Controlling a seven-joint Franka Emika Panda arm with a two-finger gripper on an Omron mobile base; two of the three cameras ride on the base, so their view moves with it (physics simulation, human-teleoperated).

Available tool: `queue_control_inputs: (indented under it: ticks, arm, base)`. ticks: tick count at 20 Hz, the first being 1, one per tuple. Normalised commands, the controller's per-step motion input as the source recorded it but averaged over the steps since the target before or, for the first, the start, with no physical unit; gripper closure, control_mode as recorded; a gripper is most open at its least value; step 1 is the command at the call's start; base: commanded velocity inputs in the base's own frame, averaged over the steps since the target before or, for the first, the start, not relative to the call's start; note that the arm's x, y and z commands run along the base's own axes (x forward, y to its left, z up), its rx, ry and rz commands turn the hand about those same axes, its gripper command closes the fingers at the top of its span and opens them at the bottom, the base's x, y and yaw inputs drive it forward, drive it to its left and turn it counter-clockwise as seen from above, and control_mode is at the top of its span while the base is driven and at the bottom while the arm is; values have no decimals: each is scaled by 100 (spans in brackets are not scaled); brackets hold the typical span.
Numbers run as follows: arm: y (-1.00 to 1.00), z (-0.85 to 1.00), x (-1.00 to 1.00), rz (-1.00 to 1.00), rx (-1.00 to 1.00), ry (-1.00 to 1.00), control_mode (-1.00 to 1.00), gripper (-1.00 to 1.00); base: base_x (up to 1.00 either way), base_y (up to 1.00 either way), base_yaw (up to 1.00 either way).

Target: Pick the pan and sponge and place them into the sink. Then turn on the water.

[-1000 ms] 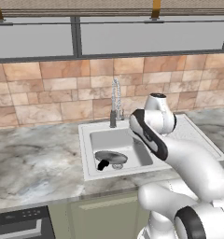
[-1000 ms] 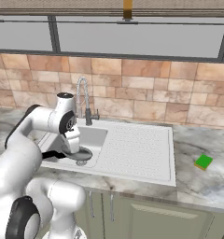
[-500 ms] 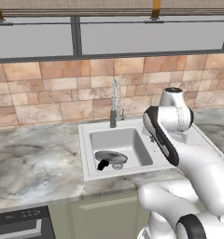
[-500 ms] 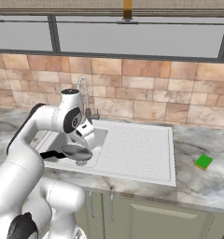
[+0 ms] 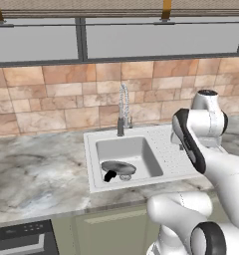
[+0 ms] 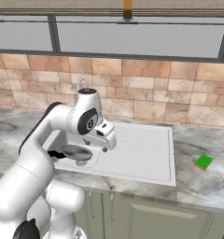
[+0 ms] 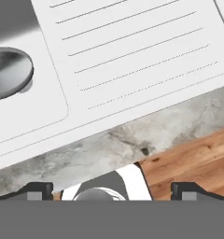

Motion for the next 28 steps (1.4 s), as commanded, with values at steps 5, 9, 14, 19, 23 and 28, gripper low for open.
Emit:
queue_control_inputs:
  ticks: [5,9,14,19,23,28]
  arm:
    - [-71,0,-3,12,-1,0,-100,-100]
    - [-66,5,0,7,0,0,-100,-100]
    - [-52,0,0,2,-1,0,-100,-100]
    - [-54,3,8,0,-1,0,-100,-100]
    - [-55,5,12,0,0,0,-100,-100]
    - [-51,1,16,0,0,0,-100,-100]
  base:
    - [0,0,0]
    - [0,0,0]
    - [0,0,0]
    - [0,0,0]
    - [0,0,0]
    - [0,0,0]
